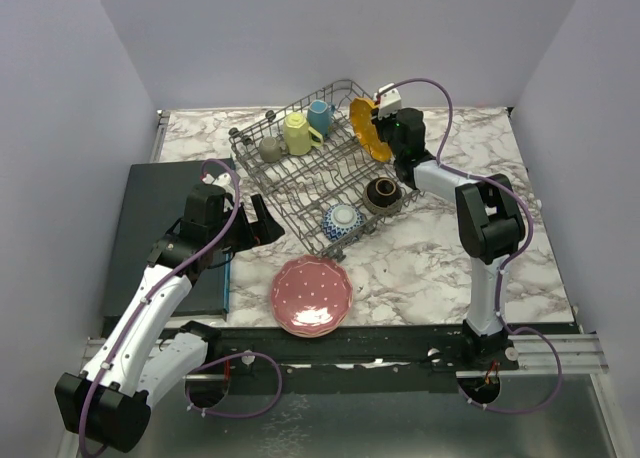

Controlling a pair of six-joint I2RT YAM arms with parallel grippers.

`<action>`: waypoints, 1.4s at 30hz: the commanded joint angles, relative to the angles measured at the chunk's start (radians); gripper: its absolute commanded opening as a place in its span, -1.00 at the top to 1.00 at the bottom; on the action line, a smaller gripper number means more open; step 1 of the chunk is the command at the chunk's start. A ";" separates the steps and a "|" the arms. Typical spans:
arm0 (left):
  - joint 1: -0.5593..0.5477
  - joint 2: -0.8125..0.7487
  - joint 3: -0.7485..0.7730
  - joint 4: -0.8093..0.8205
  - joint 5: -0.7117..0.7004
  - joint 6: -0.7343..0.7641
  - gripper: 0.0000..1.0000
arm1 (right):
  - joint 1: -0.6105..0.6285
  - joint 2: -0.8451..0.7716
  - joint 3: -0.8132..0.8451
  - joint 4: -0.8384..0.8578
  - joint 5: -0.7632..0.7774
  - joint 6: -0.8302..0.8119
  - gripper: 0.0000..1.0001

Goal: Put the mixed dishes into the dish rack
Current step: Insert the plate into the dish rack.

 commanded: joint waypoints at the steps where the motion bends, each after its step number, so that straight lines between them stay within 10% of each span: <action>1: 0.007 0.000 -0.007 0.023 0.015 0.013 -0.96 | -0.004 -0.023 -0.010 0.055 0.092 0.082 0.70; 20: 0.008 -0.008 -0.008 0.025 0.022 0.012 -0.96 | -0.003 -0.074 -0.011 0.011 0.091 0.120 -0.16; 42: 0.010 -0.008 -0.009 0.025 0.021 0.011 -0.96 | -0.002 -0.105 -0.004 -0.009 0.089 0.131 -0.43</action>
